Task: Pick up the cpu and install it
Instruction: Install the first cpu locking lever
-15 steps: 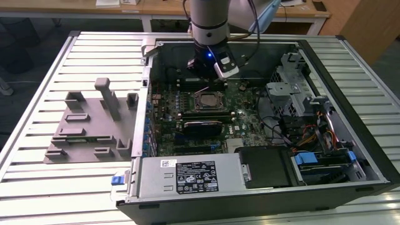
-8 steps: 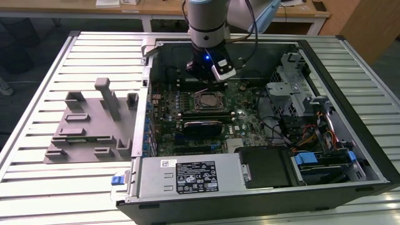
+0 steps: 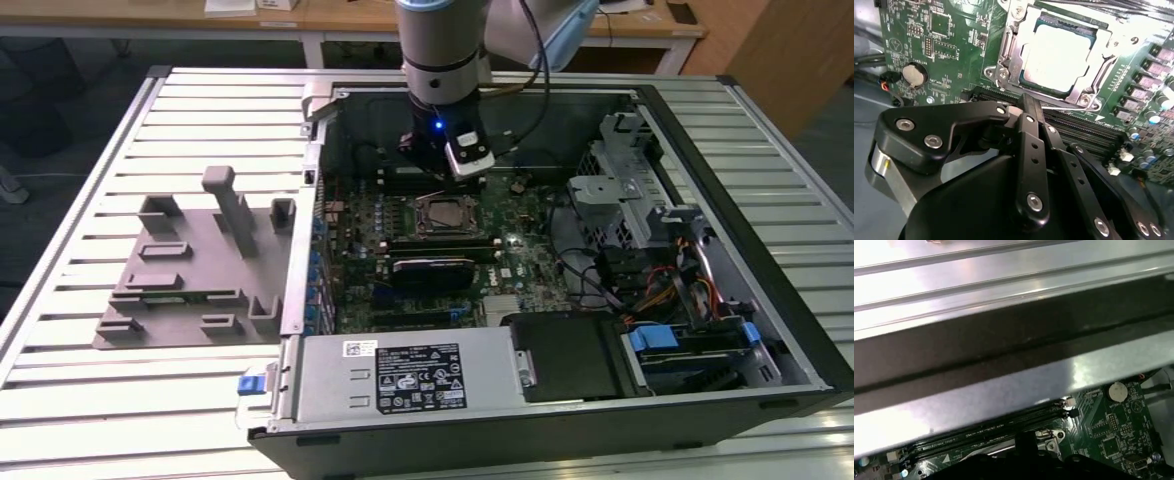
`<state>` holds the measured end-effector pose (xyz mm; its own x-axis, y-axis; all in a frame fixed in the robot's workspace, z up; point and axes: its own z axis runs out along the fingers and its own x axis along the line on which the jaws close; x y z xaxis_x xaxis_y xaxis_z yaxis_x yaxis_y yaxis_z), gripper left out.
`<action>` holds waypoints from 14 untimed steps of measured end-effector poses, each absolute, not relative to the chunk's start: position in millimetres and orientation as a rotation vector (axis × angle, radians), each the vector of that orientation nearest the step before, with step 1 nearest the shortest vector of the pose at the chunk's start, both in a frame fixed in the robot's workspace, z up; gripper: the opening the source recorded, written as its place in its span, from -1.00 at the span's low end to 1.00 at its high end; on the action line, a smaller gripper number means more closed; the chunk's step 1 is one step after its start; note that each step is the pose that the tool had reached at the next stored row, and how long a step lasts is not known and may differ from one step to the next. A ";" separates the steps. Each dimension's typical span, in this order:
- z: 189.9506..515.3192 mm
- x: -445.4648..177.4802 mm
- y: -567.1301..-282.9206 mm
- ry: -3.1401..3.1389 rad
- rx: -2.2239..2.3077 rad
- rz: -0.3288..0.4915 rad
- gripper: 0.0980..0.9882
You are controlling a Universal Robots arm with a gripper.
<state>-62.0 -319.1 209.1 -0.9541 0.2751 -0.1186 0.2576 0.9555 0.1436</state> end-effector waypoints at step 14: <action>205.3 -67.0 -308.5 2.934 0.493 0.188 -0.98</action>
<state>-67.0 -308.5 205.3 -0.9328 0.3336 -0.1364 0.3135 0.9377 0.1497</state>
